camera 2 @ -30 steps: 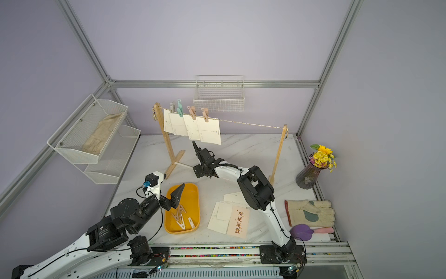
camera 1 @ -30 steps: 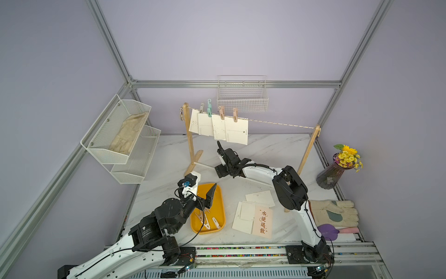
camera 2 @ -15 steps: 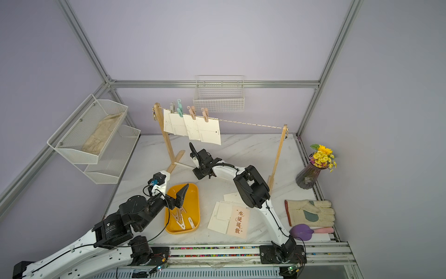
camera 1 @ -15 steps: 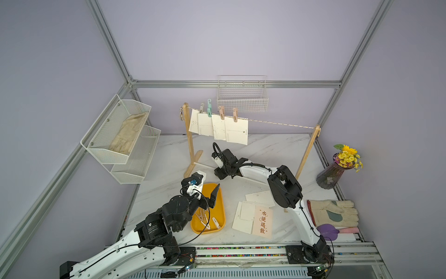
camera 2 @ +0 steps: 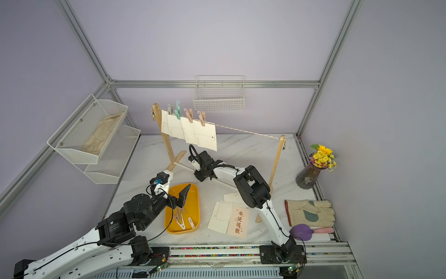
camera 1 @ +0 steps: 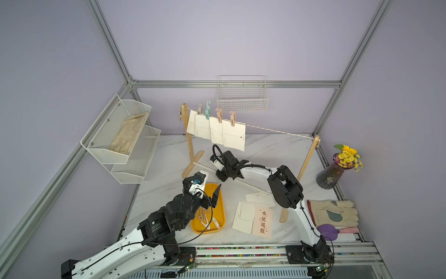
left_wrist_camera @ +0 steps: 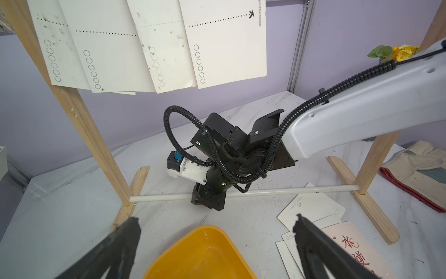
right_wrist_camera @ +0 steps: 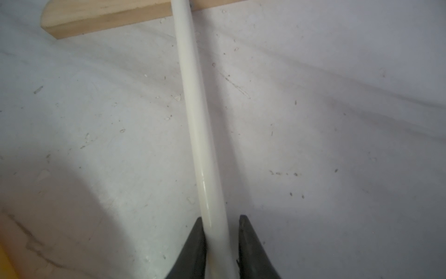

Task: Remove the postcards from the strings
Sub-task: Adjust the clothesline at the center of the board.

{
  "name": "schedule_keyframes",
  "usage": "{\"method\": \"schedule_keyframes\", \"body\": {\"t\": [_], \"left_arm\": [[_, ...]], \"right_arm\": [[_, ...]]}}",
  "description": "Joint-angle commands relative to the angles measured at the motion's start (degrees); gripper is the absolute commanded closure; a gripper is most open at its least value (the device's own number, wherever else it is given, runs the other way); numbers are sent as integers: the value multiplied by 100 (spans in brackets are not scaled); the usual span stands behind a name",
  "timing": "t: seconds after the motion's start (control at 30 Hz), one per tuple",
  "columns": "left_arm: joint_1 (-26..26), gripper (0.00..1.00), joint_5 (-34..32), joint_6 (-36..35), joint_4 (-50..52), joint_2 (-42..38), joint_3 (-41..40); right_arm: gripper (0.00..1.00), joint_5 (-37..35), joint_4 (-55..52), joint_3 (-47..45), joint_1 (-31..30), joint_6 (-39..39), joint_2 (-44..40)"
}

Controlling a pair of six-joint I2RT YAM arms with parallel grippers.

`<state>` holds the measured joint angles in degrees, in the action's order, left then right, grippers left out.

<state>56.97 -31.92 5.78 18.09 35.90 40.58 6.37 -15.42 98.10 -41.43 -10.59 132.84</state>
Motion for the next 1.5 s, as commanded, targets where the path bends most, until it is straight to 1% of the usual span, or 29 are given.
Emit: {"method": "schedule_keyframes", "body": {"t": [0.0,0.5,0.57,0.63,0.8,0.87,0.97,1.07,1.1,1.17,1.23,1.33,1.4,1.47], "left_arm": [[-46,0,11,-7,-156,-28,3],[-59,0,87,-26,-134,57,125],[-62,0,107,-51,-145,95,151],[-61,0,123,-85,-175,133,169],[-72,0,390,-323,-417,220,313],[-76,0,521,-415,-684,217,391],[-96,0,1019,-774,-1233,205,466],[-160,0,1343,-1022,-1602,400,671],[-265,0,1480,-1031,-1617,498,798],[-664,0,2210,-888,-1605,745,1066],[-1277,0,3181,-552,-1733,1014,1322],[-1948,0,4344,-281,-2119,1493,1599],[-2251,0,4981,-305,-2274,1884,1842],[-2488,0,5548,-279,-2435,2330,2071]], "right_arm": [[75,-141,-304,-393,43,-120,-219],[75,-211,-88,-1918,47,-140,-1142],[73,-221,-5,-2102,47,-101,-1279],[68,-300,58,-2212,48,-28,-1413],[44,-516,42,-2387,47,340,-1961],[41,-573,-37,-2561,47,490,-2285],[39,-665,-236,-2978,47,584,-2962],[38,-639,-461,-3538,47,850,-3907],[38,-533,-598,-3722,47,935,-4299],[38,-128,-939,-3986,43,1035,-5050],[39,365,-1377,-4161,34,1078,-5863],[39,926,-1944,-4100,17,1076,-6748],[39,1288,-2317,-3854,12,1025,-7093],[39,1601,-2468,-3561,12,997,-7328]]}}
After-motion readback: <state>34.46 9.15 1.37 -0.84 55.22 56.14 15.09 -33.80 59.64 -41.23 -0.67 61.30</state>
